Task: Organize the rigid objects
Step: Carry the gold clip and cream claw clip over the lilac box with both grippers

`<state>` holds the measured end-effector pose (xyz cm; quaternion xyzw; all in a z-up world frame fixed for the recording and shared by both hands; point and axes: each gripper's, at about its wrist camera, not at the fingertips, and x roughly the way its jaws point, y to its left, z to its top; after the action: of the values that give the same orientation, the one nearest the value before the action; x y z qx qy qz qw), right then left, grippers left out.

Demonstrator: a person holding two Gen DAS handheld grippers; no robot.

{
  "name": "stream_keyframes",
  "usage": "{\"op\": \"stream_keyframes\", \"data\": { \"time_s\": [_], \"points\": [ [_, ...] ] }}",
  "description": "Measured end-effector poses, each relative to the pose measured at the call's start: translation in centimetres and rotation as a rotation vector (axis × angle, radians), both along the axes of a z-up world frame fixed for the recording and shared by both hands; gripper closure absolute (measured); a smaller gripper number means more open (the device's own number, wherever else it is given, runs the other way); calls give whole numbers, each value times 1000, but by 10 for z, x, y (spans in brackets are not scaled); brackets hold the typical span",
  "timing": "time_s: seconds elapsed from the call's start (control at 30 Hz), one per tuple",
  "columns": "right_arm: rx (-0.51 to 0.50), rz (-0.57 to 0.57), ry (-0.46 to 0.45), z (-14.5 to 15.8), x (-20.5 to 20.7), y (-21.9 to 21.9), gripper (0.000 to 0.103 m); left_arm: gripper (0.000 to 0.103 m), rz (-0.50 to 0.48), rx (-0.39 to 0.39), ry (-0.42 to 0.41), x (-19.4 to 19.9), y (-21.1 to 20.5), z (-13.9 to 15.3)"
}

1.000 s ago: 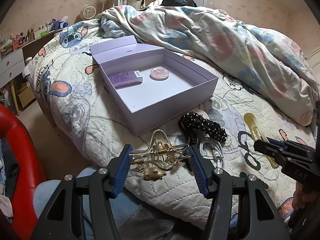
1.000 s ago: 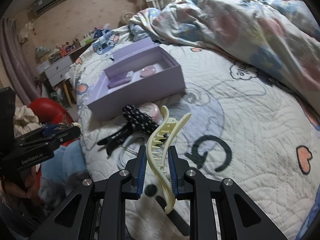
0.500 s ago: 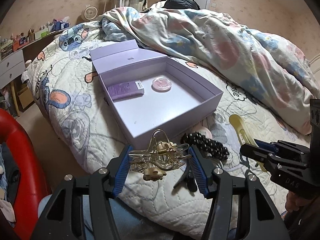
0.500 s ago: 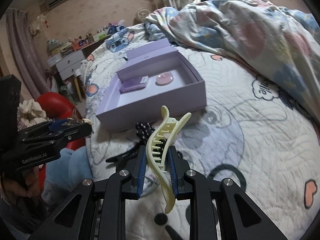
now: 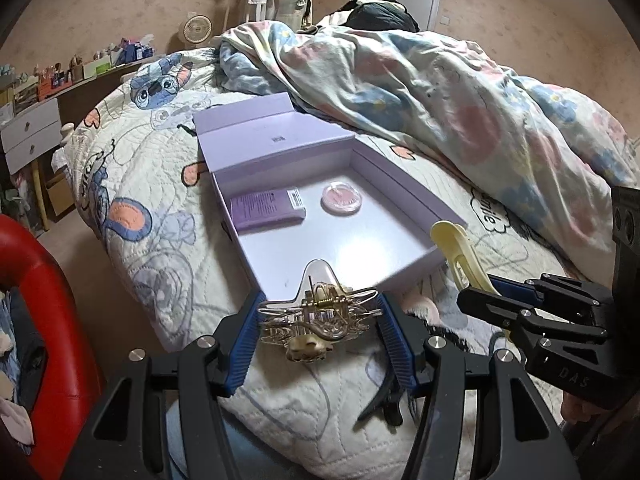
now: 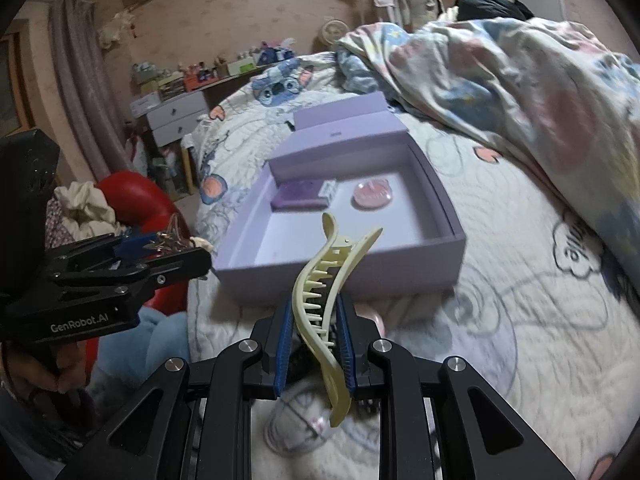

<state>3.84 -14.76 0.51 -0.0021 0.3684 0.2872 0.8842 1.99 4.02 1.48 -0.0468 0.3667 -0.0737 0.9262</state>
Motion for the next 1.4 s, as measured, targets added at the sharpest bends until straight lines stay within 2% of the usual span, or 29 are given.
{"op": "stream_keyframes", "data": {
  "time_s": [0.4, 0.8, 0.97, 1.4],
  "points": [
    [-1, 72, -54, 20, 32, 14, 82, 46, 13, 10, -42, 33, 5, 18],
    [-35, 80, -103, 37, 64, 19, 82, 46, -13, 37, -96, 68, 3, 36],
    [-37, 79, -111, 39, 78, 21, 82, 46, -37, 28, -94, 83, 2, 36],
    [-58, 85, -104, 33, 116, 31, 82, 46, -61, 78, -96, 126, -1, 29]
  ]
}}
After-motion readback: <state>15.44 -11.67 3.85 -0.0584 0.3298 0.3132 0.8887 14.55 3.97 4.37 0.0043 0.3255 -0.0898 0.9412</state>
